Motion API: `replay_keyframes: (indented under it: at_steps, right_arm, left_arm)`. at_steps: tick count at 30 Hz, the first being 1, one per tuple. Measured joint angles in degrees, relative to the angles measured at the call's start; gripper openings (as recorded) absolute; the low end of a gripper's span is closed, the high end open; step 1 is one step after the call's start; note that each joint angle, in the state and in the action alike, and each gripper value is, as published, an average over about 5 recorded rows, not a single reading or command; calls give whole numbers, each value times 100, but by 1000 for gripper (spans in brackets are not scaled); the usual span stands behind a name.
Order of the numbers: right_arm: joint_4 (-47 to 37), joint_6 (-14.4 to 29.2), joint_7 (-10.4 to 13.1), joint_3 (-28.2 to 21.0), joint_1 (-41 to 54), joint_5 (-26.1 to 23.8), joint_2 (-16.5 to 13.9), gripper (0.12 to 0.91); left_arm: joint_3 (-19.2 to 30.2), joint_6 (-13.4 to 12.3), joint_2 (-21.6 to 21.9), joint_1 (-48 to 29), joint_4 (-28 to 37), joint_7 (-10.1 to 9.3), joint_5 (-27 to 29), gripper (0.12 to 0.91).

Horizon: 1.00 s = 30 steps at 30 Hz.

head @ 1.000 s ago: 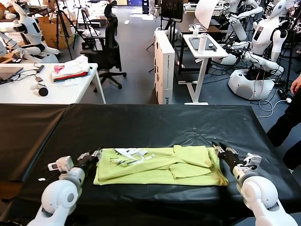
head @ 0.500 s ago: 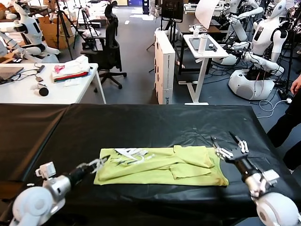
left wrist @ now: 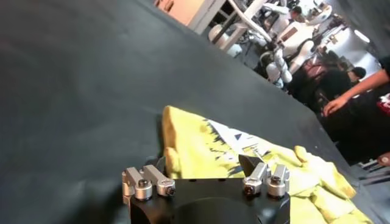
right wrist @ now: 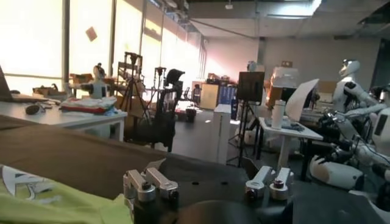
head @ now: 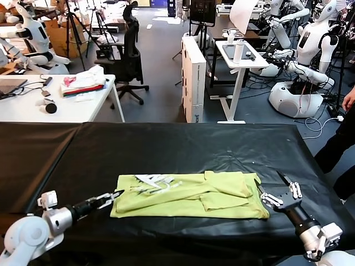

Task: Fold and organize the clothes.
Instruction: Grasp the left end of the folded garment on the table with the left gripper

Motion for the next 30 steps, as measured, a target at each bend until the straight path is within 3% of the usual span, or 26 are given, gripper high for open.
replay_keyframes:
  at_steps: [19, 23, 30]
  right_arm:
    - [52, -42, 20, -52, 31, 18, 44, 907]
    - [80, -41, 20, -46, 42, 18, 63, 907]
    - [96, -41, 18, -79, 67, -7, 142, 907]
  left_arm:
    - [192, -6, -383, -36, -115, -42, 135, 893]
    - [204, 0, -406, -29, -115, -67, 162, 738]
    - [208, 24, -416, -36, -123, -115, 230, 292]
